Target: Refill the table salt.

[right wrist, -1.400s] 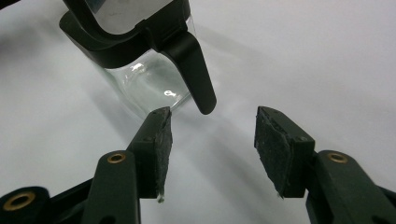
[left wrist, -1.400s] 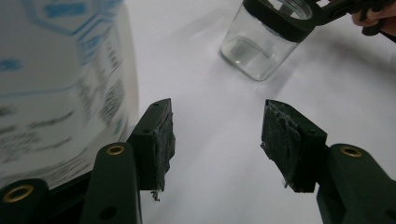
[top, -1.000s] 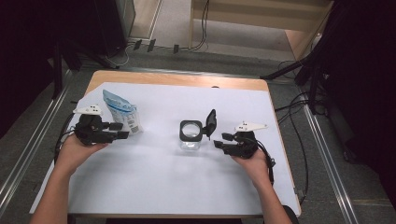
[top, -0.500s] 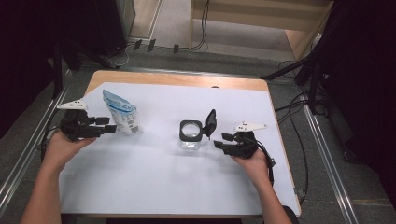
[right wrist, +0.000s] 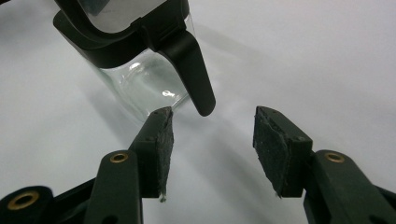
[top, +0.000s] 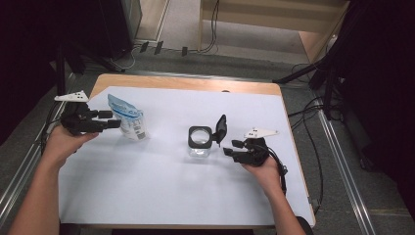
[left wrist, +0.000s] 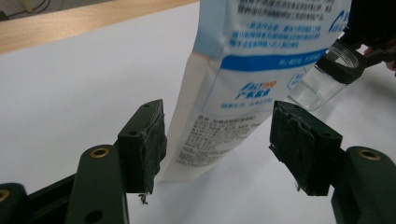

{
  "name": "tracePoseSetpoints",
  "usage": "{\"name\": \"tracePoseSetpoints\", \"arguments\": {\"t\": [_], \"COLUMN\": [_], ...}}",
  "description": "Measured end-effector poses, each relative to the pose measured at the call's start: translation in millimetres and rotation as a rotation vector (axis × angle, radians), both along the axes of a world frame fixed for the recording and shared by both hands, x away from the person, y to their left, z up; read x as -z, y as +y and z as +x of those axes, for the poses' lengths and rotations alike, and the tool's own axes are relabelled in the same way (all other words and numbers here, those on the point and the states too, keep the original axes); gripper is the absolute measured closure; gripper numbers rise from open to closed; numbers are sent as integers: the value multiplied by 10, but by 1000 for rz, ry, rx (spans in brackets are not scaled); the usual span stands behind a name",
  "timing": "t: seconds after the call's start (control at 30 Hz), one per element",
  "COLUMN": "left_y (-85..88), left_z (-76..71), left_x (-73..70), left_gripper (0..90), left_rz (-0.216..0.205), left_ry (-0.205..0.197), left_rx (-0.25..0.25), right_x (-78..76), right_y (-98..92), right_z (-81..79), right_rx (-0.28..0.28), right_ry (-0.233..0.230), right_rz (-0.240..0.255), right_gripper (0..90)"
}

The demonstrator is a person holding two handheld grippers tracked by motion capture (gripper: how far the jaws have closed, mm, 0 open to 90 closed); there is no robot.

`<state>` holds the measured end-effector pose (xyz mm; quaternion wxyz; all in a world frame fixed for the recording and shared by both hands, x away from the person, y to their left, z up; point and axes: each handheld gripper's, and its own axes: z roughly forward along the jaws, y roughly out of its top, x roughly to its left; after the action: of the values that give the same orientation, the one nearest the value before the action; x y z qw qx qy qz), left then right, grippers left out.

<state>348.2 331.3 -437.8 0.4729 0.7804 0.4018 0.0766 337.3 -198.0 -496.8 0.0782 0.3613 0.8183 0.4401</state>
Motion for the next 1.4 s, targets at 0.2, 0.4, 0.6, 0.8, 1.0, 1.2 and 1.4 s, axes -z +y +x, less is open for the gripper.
{"name": "tracePoseSetpoints", "arguments": {"t": [0.2, 0.4, 0.6, 0.8, 1.0, 1.2, 1.4], "left_y": [-53, -47, -56, -87, -122, -187, -228], "left_z": [98, 145, 156, 147, 121, 108, 101], "left_x": [-44, -13, -3, -10, -22, -34, -38], "left_gripper": [386, 425, 492, 616, 706, 791, 853], "left_rz": [4, -16, -18, -5, -3, 17, 14], "left_ry": [-2, -17, -32, -32, -18, -20, -5], "left_rx": [47, 70, 83, 97, 114, 115, 106], "right_x": [8, 12, 20, 28, 29, 24, 18], "right_y": [11, 31, 37, 53, 54, 62, 56], "right_z": [-3, -15, -17, -21, -18, -25, -28], "right_rx": [-4, -6, -1, -4, -3, -3, -1], "right_ry": [2, 7, 12, 13, 13, 12, 12], "right_rz": [-5, -16, -20, -25, -23, -19, -13], "right_gripper": [487, 488, 490, 493, 498, 509, 517]}}
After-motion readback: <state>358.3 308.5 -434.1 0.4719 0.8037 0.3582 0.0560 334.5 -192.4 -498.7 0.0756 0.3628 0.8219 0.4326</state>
